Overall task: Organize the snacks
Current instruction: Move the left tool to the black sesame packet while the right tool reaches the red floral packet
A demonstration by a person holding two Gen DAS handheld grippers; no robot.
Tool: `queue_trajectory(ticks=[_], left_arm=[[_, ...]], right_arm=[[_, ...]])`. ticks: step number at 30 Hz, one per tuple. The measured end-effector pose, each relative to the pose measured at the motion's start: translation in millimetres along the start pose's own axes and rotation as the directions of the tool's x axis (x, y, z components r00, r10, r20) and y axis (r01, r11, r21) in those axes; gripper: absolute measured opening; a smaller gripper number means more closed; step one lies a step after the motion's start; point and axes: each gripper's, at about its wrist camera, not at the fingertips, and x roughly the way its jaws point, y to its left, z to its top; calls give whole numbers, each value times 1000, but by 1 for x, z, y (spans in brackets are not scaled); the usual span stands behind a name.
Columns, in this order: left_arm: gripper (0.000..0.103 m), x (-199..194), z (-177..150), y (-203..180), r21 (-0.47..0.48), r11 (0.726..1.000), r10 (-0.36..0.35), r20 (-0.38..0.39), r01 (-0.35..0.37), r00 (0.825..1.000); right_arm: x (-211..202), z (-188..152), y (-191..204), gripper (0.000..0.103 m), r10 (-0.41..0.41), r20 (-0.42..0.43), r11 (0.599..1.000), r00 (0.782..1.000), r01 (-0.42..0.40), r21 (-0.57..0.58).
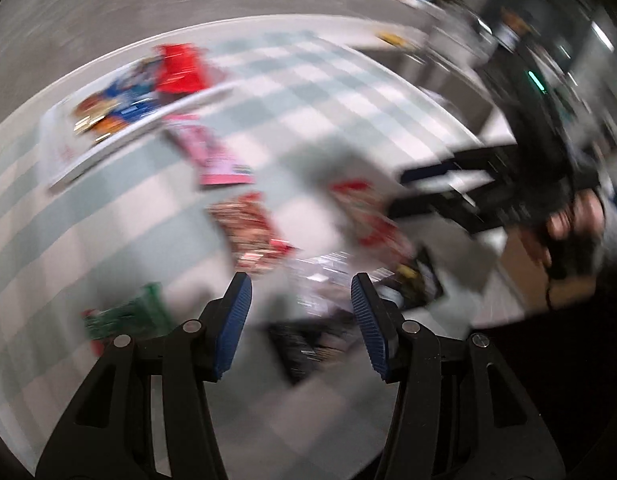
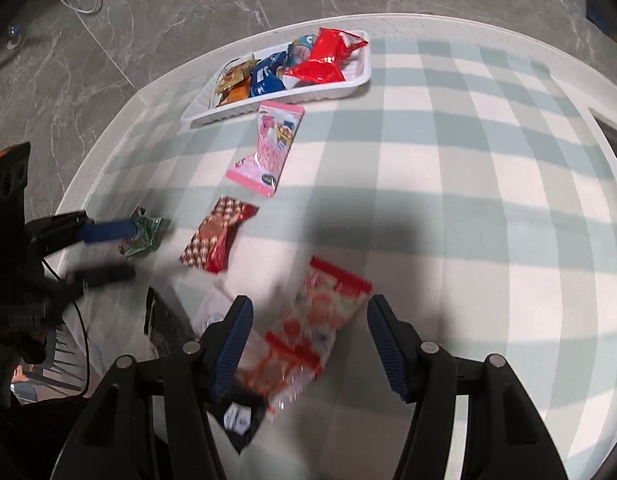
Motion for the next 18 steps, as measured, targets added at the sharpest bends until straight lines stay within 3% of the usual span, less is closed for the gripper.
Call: queue_trajectory(ticks=[3, 8, 13, 18], left_arm=[[50, 10, -3, -39, 155, 988, 0, -42, 6, 999], [50, 37, -13, -81, 352, 935, 68, -97, -30, 993], [50, 64, -21, -88, 420, 903, 158, -122, -94, 980], [50, 66, -20, -78, 357, 932, 115, -121, -65, 986]], right_arm=[[-7, -8, 0, 63, -4, 9, 1000, 1000, 4, 2], [-15, -22, -1, 63, -16, 21, 1000, 1000, 15, 18], [-20, -31, -2, 63, -23, 28, 999, 999, 21, 37], [-21, -35, -3, 63, -26, 31, 998, 999, 25, 50]])
